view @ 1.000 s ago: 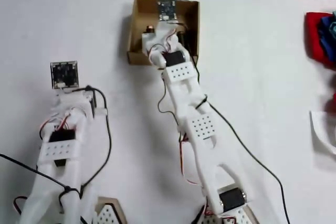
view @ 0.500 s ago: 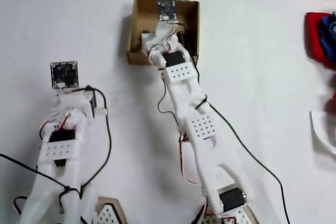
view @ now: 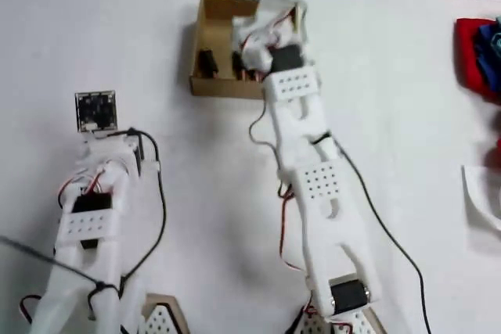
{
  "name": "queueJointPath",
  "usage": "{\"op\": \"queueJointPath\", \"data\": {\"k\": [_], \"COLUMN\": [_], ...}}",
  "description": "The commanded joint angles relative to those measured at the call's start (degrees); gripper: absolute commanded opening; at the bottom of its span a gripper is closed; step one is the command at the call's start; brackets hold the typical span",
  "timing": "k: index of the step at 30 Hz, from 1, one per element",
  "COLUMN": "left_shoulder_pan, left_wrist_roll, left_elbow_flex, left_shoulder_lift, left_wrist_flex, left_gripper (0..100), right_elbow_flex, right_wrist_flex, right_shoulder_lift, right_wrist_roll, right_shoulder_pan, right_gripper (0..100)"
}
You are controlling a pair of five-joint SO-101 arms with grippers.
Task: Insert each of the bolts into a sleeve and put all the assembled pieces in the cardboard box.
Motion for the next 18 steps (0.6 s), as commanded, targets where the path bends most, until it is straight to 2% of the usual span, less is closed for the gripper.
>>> {"op": "queueJointPath", "data": {"k": [1,3,6,10,13,18], "left_shoulder_pan": [0.53,1.93,3.69,3.69,3.87,3.78], "left_wrist_roll": [-0.26,-1.05,-7.21,-19.16,-25.49,-26.81], "left_elbow_flex": [-7.96,-11.12,-13.14,-13.05,-12.79,-11.38], "left_shoulder_lift": [-10.90,-18.29,-30.42,-48.62,-61.63,-59.34], "left_wrist_flex": [16.97,26.20,35.87,46.07,54.07,62.86], "left_gripper": [12,13,13,13,13,13], "right_elbow_flex": [-1.67,-1.67,-1.67,-0.88,1.05,18.81], "right_wrist_flex": [15.60,22.20,30.81,31.34,31.34,31.34], "right_shoulder_lift": [-14.90,-19.56,-25.80,-35.47,-46.81,-70.73], "right_wrist_roll": [0.44,0.44,0.44,0.44,0.44,0.44], "right_shoulder_pan": [0.40,0.31,-0.57,-0.31,-0.13,0.22], "right_gripper": [4.1,4.1,4.1,4.1,4.0,4.0]}}
